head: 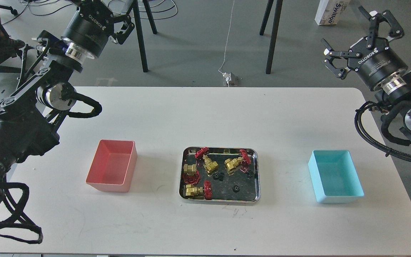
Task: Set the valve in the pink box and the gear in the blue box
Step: 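Move the left gripper over the metal tray of valves, then lower the left gripper and grasp a brass red-handled valve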
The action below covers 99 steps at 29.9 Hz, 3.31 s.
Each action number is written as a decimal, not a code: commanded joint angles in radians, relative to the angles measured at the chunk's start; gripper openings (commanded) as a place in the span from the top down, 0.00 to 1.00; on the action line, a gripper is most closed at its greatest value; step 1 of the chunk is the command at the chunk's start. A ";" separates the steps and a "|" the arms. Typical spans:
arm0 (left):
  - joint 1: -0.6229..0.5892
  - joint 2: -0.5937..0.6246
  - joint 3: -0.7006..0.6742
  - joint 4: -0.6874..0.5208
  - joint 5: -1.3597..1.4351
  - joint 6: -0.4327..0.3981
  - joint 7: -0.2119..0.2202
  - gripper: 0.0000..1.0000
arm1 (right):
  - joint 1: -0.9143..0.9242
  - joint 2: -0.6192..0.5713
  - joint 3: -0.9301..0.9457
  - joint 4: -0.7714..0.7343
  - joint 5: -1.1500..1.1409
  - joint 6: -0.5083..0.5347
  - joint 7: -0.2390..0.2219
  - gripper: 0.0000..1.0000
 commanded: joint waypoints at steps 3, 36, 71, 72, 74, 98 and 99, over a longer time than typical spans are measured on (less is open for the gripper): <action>0.017 0.000 0.000 0.000 -0.001 0.000 0.000 0.00 | 0.005 -0.004 0.014 -0.027 0.004 0.000 0.000 0.01; -0.901 0.143 1.197 -0.665 0.511 0.000 0.000 0.02 | 0.594 0.022 -0.341 -0.260 0.010 -0.065 -0.005 0.01; -0.687 -0.342 1.881 -0.308 0.819 0.334 0.000 0.09 | 0.485 -0.030 -0.318 -0.249 0.013 -0.065 -0.003 0.01; -0.679 -0.342 1.879 -0.299 0.819 0.334 0.000 0.09 | 0.483 -0.030 -0.319 -0.249 0.013 -0.065 -0.003 0.01; -0.669 -0.342 1.876 -0.284 0.819 0.334 0.000 0.09 | 0.482 -0.030 -0.319 -0.249 0.013 -0.065 -0.003 0.01; -0.590 -0.342 1.822 -0.270 0.809 0.397 0.000 0.15 | 0.428 -0.018 -0.319 -0.249 0.013 -0.065 -0.003 0.01; -0.583 -0.342 1.819 -0.268 0.809 0.401 0.000 0.15 | 0.428 -0.018 -0.319 -0.249 0.013 -0.067 -0.003 0.01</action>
